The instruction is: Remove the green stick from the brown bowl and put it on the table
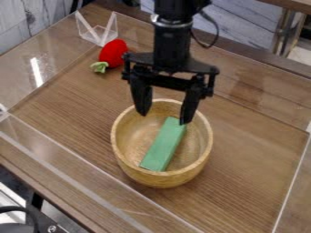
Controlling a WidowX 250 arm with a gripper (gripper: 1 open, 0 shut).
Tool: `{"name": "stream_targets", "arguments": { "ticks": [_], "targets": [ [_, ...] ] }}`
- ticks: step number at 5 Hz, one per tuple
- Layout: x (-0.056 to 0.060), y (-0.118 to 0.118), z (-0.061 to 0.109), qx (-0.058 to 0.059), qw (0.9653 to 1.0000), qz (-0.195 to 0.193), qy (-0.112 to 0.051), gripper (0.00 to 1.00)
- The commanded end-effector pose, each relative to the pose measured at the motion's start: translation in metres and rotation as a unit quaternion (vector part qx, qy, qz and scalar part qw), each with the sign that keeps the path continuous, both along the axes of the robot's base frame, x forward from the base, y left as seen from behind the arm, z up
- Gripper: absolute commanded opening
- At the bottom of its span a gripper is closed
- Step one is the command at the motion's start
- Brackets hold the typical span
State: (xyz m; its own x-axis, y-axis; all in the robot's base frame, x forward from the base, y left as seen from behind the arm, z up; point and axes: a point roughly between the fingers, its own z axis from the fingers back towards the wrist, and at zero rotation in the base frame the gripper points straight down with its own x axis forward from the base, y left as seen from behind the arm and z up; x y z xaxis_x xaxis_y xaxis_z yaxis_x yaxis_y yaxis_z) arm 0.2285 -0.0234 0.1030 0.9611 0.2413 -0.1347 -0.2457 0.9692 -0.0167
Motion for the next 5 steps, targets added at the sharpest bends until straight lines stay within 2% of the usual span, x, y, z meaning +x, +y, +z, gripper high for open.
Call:
{"name": "stream_targets", "arguments": {
  "ticks": [1, 3, 5],
  "targets": [
    [0.004, 0.006, -0.010, 0.000, 0.9988, -0.045, -0.021, 1.00],
    [0.002, 0.009, -0.022, -0.005, 0.9992, 0.001, -0.040, 1.00],
    [0.019, 0.024, -0.030, -0.012, 0.9979, -0.018, -0.062, 1.00]
  ]
}}
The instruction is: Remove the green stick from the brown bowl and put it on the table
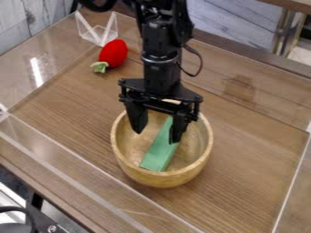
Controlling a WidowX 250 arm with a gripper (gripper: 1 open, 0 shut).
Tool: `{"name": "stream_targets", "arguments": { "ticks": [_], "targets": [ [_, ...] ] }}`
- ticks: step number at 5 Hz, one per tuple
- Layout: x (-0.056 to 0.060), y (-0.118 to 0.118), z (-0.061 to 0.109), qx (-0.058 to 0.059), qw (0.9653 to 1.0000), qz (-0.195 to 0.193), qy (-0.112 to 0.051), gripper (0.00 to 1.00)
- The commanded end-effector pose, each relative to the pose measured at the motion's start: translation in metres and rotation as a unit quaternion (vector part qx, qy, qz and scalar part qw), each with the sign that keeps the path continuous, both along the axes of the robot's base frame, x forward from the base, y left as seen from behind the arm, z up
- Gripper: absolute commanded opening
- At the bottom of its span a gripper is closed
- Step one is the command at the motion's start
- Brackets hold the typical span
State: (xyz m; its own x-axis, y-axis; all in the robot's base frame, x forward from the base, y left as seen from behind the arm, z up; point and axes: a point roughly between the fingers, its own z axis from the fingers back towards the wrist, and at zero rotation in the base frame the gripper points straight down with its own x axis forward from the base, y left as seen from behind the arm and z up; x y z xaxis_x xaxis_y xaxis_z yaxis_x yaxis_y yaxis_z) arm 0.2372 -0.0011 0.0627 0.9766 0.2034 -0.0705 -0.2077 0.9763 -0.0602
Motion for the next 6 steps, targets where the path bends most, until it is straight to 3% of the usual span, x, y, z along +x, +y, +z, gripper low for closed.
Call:
{"name": "stream_targets", "arguments": {
  "ticks": [1, 3, 5, 6],
  "targets": [
    [0.015, 0.005, 0.004, -0.001, 0.9993, 0.012, -0.036, 1.00],
    [0.020, 0.008, -0.010, -0.002, 0.9984, 0.029, -0.048, 1.00],
    [0.024, 0.021, -0.021, -0.001, 0.9984, 0.012, -0.055, 1.00],
    [0.022, 0.015, -0.026, 0.002, 0.9982, 0.020, -0.057, 0.00]
  ]
}}
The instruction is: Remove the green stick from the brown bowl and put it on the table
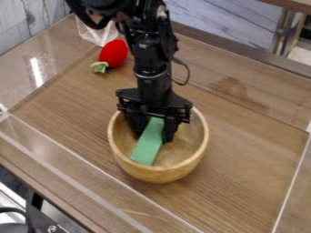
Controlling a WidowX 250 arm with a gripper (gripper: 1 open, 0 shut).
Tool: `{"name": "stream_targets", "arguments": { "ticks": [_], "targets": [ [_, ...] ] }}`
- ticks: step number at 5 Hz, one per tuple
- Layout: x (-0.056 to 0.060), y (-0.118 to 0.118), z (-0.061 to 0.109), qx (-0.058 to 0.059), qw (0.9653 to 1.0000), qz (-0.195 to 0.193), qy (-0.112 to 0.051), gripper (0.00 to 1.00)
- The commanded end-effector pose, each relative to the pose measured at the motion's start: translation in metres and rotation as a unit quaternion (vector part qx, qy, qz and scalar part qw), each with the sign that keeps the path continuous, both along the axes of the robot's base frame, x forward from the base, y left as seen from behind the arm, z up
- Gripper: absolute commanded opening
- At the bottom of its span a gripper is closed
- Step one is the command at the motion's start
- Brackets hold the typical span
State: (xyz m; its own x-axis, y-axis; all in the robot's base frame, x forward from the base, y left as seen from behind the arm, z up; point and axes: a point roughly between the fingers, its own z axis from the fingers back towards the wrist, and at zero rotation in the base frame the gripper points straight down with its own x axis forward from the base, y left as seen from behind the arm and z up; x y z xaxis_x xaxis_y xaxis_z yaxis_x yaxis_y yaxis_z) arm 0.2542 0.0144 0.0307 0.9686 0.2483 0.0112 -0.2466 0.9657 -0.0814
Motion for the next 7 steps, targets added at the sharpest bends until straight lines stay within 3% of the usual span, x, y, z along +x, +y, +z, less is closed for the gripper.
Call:
{"name": "stream_targets", "arguments": {
  "ticks": [1, 2, 4, 6, 7],
  "targets": [
    [0.003, -0.006, 0.005, 0.006, 0.9998, 0.005, -0.017, 0.00],
    [0.008, -0.009, 0.000, 0.008, 0.9997, -0.012, -0.019, 0.00],
    [0.004, -0.013, -0.001, 0.013, 0.9994, -0.026, -0.018, 0.00],
    [-0.006, 0.007, 0.001, 0.018, 0.9997, -0.001, -0.016, 0.00],
    [-0.011, 0.002, 0.003, 0.021, 0.9996, 0.008, -0.015, 0.00]
  ]
}}
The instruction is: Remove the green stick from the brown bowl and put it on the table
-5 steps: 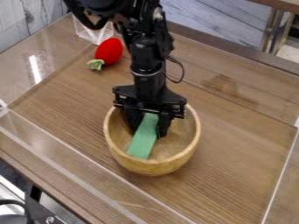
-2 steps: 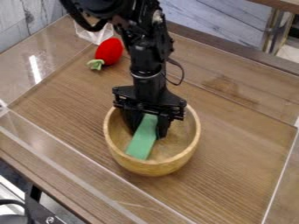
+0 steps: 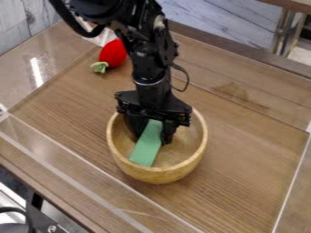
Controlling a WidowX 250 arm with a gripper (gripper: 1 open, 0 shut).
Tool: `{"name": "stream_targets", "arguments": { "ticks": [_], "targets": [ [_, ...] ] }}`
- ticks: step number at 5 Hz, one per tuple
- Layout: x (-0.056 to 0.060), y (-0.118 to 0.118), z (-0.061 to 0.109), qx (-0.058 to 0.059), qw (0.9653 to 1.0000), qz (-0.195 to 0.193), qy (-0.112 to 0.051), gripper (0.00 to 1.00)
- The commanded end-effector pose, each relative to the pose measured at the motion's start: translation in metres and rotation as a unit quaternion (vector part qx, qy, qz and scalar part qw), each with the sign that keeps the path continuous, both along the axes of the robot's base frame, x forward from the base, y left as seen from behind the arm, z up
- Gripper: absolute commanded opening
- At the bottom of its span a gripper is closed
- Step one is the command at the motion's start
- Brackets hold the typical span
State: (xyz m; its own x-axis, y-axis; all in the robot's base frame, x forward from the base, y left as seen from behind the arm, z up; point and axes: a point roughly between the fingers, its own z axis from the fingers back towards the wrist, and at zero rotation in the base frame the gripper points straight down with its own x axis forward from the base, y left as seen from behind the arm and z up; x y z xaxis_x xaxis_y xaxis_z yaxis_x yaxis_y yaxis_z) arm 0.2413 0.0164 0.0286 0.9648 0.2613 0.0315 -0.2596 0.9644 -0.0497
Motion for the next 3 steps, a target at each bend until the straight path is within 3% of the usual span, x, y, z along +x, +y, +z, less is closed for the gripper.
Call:
{"name": "stream_targets", "arguments": {
  "ticks": [1, 3],
  "targets": [
    [-0.0032, -0.0047, 0.0075, 0.006, 0.9999, 0.011, -0.008, 0.00],
    [-0.0121, -0.0089, 0.0167, 0.008, 0.9997, 0.023, -0.006, 0.00]
  ]
}}
